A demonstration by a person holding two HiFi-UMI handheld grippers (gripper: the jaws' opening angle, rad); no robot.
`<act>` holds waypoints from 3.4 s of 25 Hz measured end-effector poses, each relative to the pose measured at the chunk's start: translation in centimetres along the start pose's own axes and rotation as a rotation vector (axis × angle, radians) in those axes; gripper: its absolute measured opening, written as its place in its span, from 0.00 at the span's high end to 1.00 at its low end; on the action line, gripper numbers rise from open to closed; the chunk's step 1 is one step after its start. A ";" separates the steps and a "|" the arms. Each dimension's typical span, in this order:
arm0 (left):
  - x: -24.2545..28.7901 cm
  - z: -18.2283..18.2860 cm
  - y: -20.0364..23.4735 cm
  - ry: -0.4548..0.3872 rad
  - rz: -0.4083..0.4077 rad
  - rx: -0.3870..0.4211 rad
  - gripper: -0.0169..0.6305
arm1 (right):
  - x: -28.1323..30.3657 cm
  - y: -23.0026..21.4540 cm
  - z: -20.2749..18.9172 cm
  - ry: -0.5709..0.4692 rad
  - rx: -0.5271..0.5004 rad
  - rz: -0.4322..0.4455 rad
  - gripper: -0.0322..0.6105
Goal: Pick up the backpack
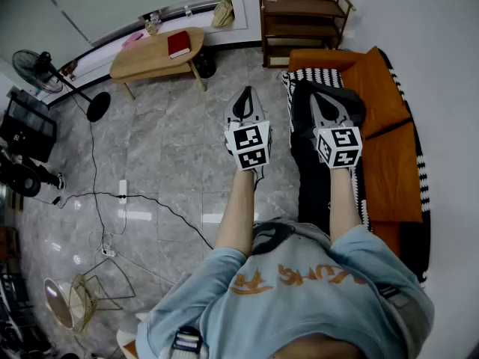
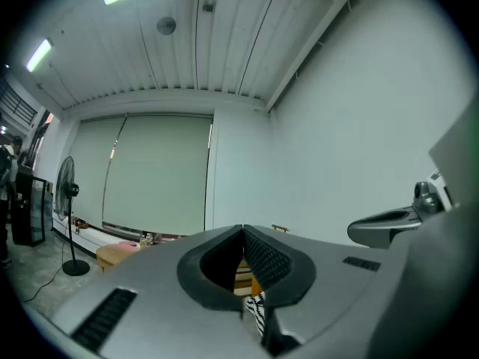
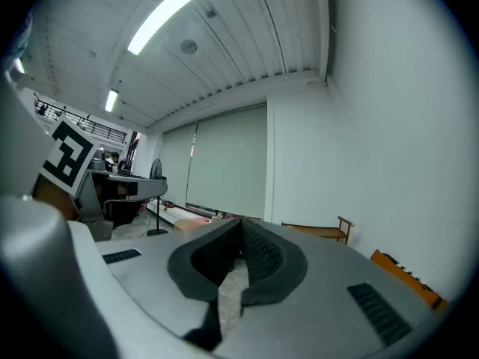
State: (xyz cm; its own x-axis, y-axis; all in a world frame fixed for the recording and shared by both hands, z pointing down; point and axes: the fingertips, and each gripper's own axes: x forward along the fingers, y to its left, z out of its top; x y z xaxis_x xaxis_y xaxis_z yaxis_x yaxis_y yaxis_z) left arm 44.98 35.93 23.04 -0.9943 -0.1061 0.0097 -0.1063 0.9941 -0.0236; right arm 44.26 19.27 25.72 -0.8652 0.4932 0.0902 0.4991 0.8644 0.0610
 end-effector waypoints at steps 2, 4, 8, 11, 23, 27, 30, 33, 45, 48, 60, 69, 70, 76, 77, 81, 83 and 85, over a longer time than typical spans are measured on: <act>0.3 0.0 0.2 -0.001 -0.002 0.001 0.94 | 0.3 0.0 0.2 -0.005 -0.007 -0.005 0.96; 0.5 -0.1 0.5 -0.001 -0.006 0.000 0.94 | 0.6 -0.2 0.5 -0.020 0.007 -0.021 0.96; 0.4 -0.2 1.4 0.000 -0.010 -0.011 0.94 | 1.1 0.2 0.7 -0.031 0.034 -0.034 0.96; 0.2 -0.7 2.3 0.003 -0.003 -0.023 0.94 | 1.4 0.8 0.4 -0.025 0.027 -0.032 0.96; -0.7 -2.4 7.5 0.016 0.061 -0.057 0.94 | 4.3 3.8 0.3 -0.035 0.037 0.011 0.96; -0.4 -2.4 8.4 0.015 0.068 -0.066 0.94 | 5.1 4.3 0.6 -0.044 0.036 0.026 0.96; 0.0 -2.3 8.7 0.011 0.069 -0.064 0.94 | 5.7 4.1 0.7 -0.049 0.038 0.028 0.96; 0.8 -2.3 9.2 0.010 0.072 -0.067 0.94 | 6.6 3.9 1.0 -0.066 0.040 0.037 0.96; 10.5 -4.6 9.6 0.035 0.073 -0.049 0.94 | 14.5 -2.3 -2.3 -0.055 0.086 0.028 0.96; 14.9 -5.4 10.0 0.054 0.083 -0.046 0.94 | 18.6 -5.0 -2.6 -0.054 0.111 0.024 0.96; 32.1 -9.1 10.7 0.181 0.100 0.053 0.94 | 35.3 -11.6 -7.5 0.089 0.193 0.074 0.96; 43.8 -8.2 11.4 0.211 0.085 0.175 0.94 | 46.4 -17.9 -5.9 0.069 0.215 0.080 0.96; 44.8 -7.9 11.4 0.211 0.081 0.178 0.94 | 47.0 -18.7 -5.6 0.064 0.217 0.071 0.96; 51.2 -6.0 8.6 0.173 0.025 0.188 0.94 | 50.0 -24.8 -4.7 0.044 0.228 0.015 0.96; 52.0 -6.3 7.9 0.171 0.014 0.191 0.94 | 50.2 -25.8 -5.1 0.041 0.230 0.006 0.96; 53.8 -6.4 6.7 0.156 -0.021 0.193 0.94 | 50.4 -28.3 -5.4 0.027 0.231 -0.032 0.96; 54.8 -6.1 6.7 0.152 -0.029 0.192 0.94 | 50.7 -29.0 -5.1 0.021 0.228 -0.043 0.96; 55.6 -6.1 6.2 0.148 -0.043 0.187 0.94 | 50.6 -29.8 -4.9 0.013 0.225 -0.057 0.96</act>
State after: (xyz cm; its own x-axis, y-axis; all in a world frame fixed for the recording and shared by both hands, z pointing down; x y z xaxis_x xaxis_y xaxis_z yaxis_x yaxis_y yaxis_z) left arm -10.93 36.32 29.49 -0.9783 -0.1298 0.1612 -0.1618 0.9655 -0.2041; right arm -14.13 17.97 33.37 -0.8901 0.4432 0.1062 0.4251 0.8914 -0.1570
